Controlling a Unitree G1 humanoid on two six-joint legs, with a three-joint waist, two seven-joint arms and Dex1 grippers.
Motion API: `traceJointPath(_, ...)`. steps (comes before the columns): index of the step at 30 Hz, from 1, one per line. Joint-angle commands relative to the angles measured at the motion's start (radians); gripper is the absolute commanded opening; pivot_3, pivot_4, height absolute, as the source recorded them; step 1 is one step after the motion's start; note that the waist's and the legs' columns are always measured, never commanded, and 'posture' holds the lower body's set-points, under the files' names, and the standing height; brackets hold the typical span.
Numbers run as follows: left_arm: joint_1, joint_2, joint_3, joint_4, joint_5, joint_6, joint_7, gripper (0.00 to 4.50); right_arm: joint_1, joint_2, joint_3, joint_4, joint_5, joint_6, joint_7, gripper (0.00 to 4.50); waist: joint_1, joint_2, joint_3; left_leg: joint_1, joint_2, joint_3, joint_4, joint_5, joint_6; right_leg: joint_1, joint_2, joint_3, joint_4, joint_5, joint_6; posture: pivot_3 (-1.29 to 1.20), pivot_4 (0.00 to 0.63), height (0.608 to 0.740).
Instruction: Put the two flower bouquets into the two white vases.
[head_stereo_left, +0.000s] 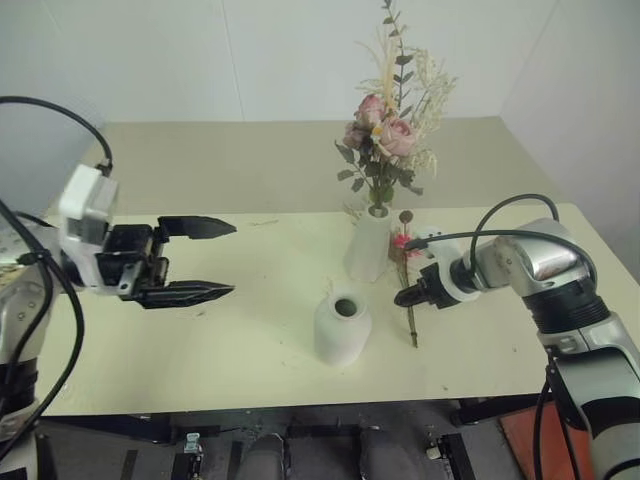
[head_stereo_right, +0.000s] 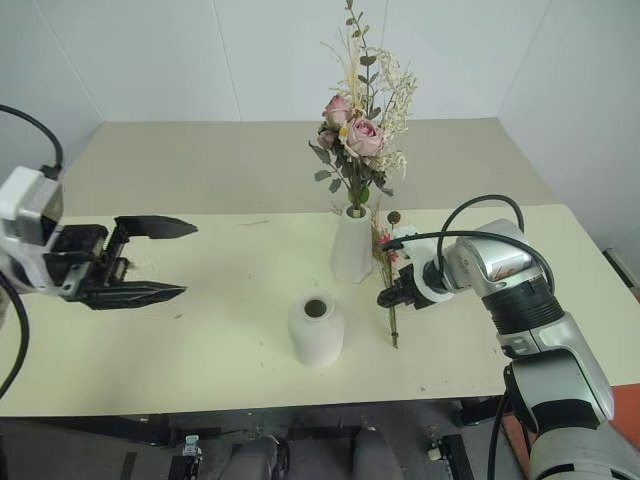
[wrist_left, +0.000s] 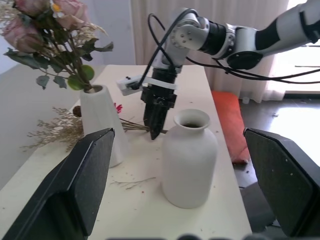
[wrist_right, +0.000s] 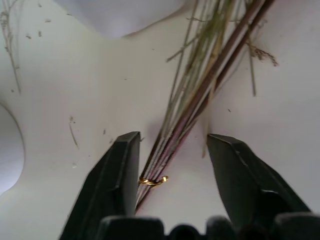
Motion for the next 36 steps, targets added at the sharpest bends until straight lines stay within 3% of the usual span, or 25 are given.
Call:
traceJointPath(1,0.02,0.017,0.043,-0.019,-0.027,-0.004,-0.031,4.5,0.009,-0.009,-0.076,0.039,-0.029,0.002,-0.022,1.21,0.0,0.0,0.0,0.0,0.0,0.0,0.0,0.0,0.0,0.0,0.0,0.0,0.0,0.0,0.0,0.0,0.15,0.74)
traceJointPath(4,0.041,0.017,0.054,-0.031,-0.031,-0.004,-0.029,4.5,0.017,-0.013,-0.17,0.079,-0.052,0.014,-0.057,0.14,0.004,0.0,0.0,0.0,0.0,0.0,0.0,0.0,0.0,0.0,0.0,0.0,0.0,0.0,0.0,0.0,0.15,0.74)
traceJointPath(5,0.044,0.016,0.057,-0.033,-0.033,-0.003,-0.027,4.5,0.019,-0.013,-0.195,0.087,-0.057,0.018,-0.067,0.01,0.005,0.0,0.0,0.0,0.0,0.0,0.0,0.0,0.0,0.0,0.0,0.0,0.0,0.0,0.0,0.0,0.15,0.74)
traceJointPath(14,0.062,0.016,0.072,-0.041,-0.05,0.009,-0.009,4.5,0.079,-0.066,-0.516,0.106,-0.082,-0.007,-0.13,0.01,0.003,0.0,0.0,-0.001,0.0,0.0,0.0,0.0,0.0,0.0,0.0,0.0,0.0,0.0,0.0,0.0,0.15,0.74)
traceJointPath(19,0.081,0.027,0.085,-0.046,-0.062,0.027,-0.003,4.5,0.159,0.015,-0.842,-0.08,-0.042,-0.263,-0.188,0.01,0.002,0.001,0.0,-0.001,0.0,0.0,0.0,0.0,0.0,0.0,0.0,0.0,0.0,0.0,0.0,0.0,0.15,0.74)
traceJointPath(23,0.105,0.03,0.094,-0.047,-0.061,0.032,-0.002,4.5,0.15,0.098,-1.07,-0.245,0.265,-0.238,-0.025,0.01,-0.002,0.002,0.001,0.0,0.0,0.001,0.0,0.0,0.0,0.0,0.0,0.001,0.0,0.0,0.001,0.0,0.15,0.74)
traceJointPath(26,0.108,0.029,0.094,-0.049,-0.062,0.033,0.004,4.5,0.163,0.109,-1.078,-0.329,0.418,-0.231,0.055,0.01,-0.002,0.002,0.001,0.001,0.001,0.001,-0.001,0.0,0.0,0.001,0.001,0.001,0.0,0.0,0.001,0.0,0.15,0.74)
traceJointPath(30,0.115,0.029,0.099,-0.054,-0.064,0.034,0.01,4.5,0.111,0.125,-1.019,-0.371,0.589,-0.163,0.033,0.01,-0.002,0.002,0.001,0.003,0.003,0.001,0.0,0.0,0.0,0.003,0.0,0.001,-0.001,0.001,0.0,0.0,0.15,0.74)
traceJointPath(36,0.121,0.03,0.1,-0.061,-0.067,0.039,0.017,4.5,0.143,0.124,-0.882,-0.454,0.727,-0.202,0.069,0.01,-0.001,0.002,0.001,0.002,0.004,0.002,-0.001,0.0,0.0,0.002,0.002,0.001,-0.001,0.001,0.0,0.0,0.15,0.74)
